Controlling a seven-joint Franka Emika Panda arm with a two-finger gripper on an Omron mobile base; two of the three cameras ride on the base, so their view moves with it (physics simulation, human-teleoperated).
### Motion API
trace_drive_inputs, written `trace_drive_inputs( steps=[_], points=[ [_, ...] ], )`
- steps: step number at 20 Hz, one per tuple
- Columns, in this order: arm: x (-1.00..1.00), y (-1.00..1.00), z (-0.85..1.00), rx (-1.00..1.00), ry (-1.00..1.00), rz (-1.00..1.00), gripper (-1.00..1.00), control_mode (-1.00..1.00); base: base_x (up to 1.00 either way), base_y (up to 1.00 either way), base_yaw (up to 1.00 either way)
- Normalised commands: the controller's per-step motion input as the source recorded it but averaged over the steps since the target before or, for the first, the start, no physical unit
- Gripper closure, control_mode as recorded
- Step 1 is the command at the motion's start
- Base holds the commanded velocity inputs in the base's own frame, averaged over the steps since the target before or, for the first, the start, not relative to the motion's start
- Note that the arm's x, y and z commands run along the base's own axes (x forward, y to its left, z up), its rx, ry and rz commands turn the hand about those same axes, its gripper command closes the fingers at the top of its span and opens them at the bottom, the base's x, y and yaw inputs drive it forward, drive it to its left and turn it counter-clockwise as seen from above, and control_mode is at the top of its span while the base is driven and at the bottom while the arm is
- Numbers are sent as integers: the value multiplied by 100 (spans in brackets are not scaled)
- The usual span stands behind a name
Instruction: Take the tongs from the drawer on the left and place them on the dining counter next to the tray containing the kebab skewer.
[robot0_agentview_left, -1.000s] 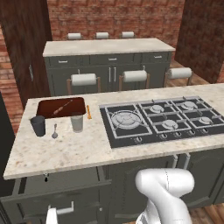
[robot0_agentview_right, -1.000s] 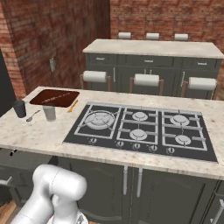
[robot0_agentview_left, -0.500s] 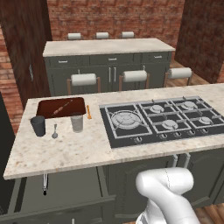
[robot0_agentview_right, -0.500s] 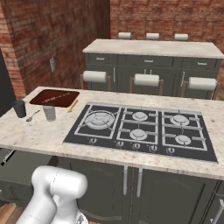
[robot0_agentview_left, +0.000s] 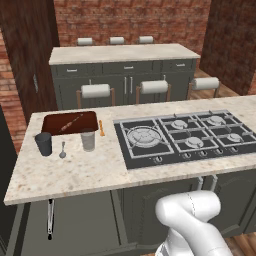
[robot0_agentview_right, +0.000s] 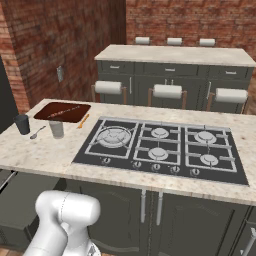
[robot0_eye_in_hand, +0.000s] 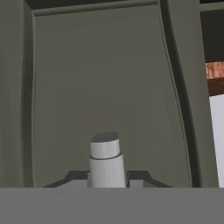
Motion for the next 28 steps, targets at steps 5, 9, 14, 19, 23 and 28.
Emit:
trace_drive_inputs(
  steps=[5,9,14,19,23,28],
  points=[
    [-46,0,0,1,0,0,100,-100,0,0,0],
    [-53,0,0,2,0,0,100,-100,0,0,0],
    [-34,0,0,1,0,0,100,-100,0,0,0],
    [0,0,0,0,0,0,-100,-100,0,0,0],
    [0,0,0,0,0,0,-100,-100,0,0,0],
    [-20,0,0,0,-1,0,-100,-100,0,0,0]
  ],
)
